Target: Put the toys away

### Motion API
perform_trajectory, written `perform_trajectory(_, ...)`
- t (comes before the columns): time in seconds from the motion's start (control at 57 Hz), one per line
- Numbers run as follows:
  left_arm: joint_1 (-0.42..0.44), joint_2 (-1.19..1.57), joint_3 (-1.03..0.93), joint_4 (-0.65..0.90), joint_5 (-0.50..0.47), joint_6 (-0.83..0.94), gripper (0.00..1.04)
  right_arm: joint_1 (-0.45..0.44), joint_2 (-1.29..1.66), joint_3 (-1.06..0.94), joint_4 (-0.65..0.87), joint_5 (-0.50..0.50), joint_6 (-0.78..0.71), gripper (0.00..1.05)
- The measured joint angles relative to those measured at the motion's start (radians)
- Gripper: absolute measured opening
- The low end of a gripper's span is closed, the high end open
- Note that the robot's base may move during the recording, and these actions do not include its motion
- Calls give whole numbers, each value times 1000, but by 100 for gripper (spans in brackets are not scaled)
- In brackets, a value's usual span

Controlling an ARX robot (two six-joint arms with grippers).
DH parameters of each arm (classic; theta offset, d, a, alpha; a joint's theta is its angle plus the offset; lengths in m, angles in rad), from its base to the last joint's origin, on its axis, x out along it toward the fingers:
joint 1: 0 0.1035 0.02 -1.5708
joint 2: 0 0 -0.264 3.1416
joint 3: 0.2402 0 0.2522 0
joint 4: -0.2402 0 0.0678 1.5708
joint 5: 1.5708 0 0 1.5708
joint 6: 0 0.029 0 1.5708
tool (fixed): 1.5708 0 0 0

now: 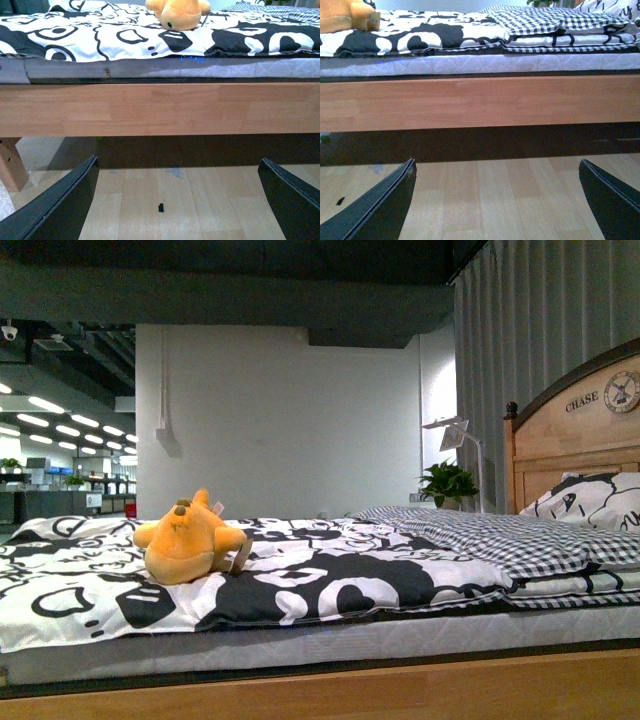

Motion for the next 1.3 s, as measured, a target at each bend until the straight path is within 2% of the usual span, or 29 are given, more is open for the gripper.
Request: perform_trajectory(1.297, 0, 0, 0, 0, 0, 0, 98, 0, 1, 0, 0, 0, 0, 98)
